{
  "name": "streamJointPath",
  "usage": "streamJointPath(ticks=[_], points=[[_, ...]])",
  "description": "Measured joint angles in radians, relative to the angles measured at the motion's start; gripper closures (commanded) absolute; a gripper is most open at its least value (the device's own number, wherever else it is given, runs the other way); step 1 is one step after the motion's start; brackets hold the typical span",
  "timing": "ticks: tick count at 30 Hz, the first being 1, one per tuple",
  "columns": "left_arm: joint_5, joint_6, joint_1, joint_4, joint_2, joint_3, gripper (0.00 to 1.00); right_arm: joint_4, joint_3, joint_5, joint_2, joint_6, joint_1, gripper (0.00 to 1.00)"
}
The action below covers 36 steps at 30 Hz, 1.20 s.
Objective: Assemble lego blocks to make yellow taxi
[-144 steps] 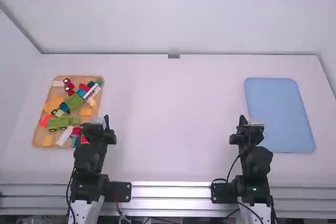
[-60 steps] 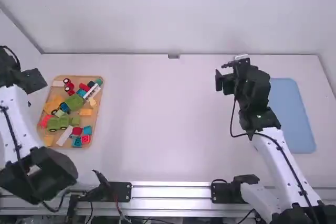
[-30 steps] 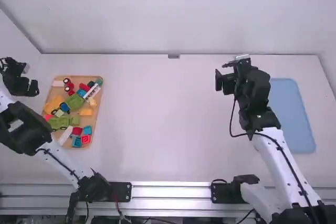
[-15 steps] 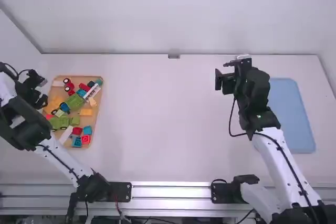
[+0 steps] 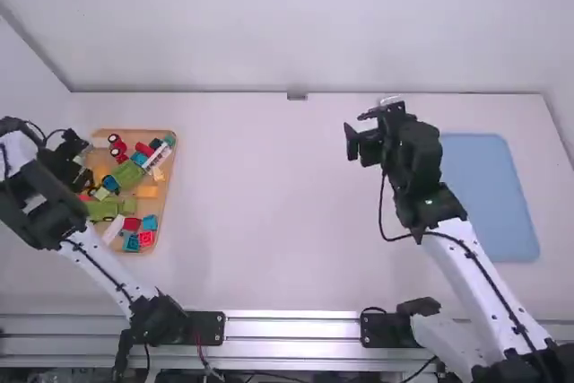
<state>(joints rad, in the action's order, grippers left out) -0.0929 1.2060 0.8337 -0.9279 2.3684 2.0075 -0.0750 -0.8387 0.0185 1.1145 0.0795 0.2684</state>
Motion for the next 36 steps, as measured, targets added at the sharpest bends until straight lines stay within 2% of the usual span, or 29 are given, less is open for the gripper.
streamJointPath(ticks=[2, 4, 10, 12, 15, 19, 25, 29, 36], points=[[0.001, 0.0, 0.0, 0.004, 0.014, 0.0, 0.04, -0.002, 0.0, -0.004, 0.0, 0.0, 0.0, 0.01], [0.0, 0.001, 0.0, 0.003, 0.022, 0.0, 0.14, -0.002, 0.0, -0.008, 0.0, -0.001, 0.0, 0.01], [-0.012, 0.008, 0.0, 0.0, 0.022, 0.0, 0.26, -0.003, 0.0, -0.011, 0.0, 0.001, 0.0, 0.02], [-0.011, 0.008, 0.0, 0.001, 0.022, 0.0, 0.25, -0.003, 0.0, -0.011, 0.0, 0.001, 0.0, 0.01], [-0.011, 0.015, -0.001, 0.002, 0.022, -0.001, 0.15, -0.003, 0.0, -0.015, 0.0, 0.002, 0.0, 0.01], [-0.011, 0.058, -0.003, 0.011, 0.022, -0.029, 0.11, -0.003, 0.0, -0.016, 0.0, 0.002, 0.0, 0.02], [-0.004, 0.105, -0.008, 0.081, 0.022, -0.055, 0.16, -0.007, 0.0, -0.016, 0.0, -0.002, 0.0, 0.02], [0.001, 0.14, -0.017, 0.077, 0.022, -0.056, 0.09, -0.028, 0.0, -0.018, 0.0, -0.013, 0.0, 0.01], [0.04, 0.185, -0.042, 0.089, 0.022, -0.056, 0.19, -0.053, 0.0, -0.019, 0.0, -0.024, 0.0, 0.02]])
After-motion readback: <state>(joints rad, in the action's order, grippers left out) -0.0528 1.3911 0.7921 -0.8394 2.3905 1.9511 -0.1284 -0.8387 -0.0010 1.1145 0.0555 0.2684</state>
